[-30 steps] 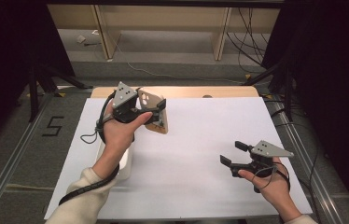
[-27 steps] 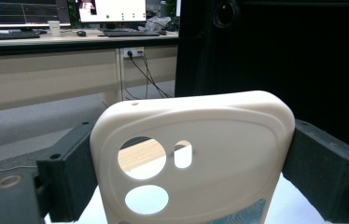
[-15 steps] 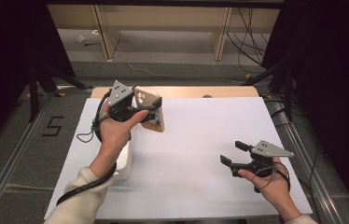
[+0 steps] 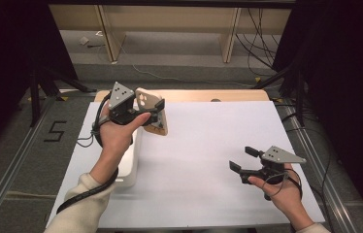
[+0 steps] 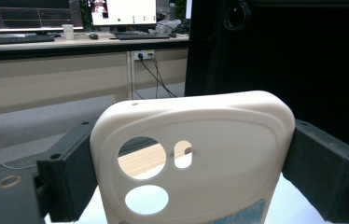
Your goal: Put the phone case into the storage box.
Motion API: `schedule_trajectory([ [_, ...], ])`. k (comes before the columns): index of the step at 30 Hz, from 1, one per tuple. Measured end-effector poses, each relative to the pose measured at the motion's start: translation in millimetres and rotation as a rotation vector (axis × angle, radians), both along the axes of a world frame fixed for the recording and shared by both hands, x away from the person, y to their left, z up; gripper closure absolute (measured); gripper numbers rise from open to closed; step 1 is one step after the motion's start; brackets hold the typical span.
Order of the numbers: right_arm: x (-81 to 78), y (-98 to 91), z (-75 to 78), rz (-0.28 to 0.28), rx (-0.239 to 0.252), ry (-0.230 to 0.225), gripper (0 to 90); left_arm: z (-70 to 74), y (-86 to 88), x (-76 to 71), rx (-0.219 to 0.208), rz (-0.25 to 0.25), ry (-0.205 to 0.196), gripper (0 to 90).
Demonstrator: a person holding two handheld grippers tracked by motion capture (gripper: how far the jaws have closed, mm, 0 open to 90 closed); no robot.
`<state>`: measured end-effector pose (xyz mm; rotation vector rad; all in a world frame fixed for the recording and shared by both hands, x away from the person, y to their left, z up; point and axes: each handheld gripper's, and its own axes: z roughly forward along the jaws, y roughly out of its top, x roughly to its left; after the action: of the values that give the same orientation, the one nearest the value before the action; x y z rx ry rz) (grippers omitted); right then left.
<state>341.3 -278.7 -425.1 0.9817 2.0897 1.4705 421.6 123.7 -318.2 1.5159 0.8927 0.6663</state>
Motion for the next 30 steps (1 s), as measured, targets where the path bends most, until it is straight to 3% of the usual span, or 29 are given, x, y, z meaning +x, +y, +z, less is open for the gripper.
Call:
schedule_trajectory([
  [28, 0.5, -0.5, -1.3, -0.004, 0.002, -0.003, 17.6, 4.3, 16.7, 3.1, 0.009, 0.065, -0.013, 11.1],
  [29, 0.5, -0.5, -1.3, -0.004, 0.002, -0.003, 17.6, 4.9, 18.9, 4.9, 0.031, 0.070, -0.040, 11.1],
  [30, 0.6, -0.6, -1.4, -0.005, 0.001, -0.003, 17.6, 5.0, 19.5, 5.1, 0.033, 0.070, -0.040, 11.1],
])
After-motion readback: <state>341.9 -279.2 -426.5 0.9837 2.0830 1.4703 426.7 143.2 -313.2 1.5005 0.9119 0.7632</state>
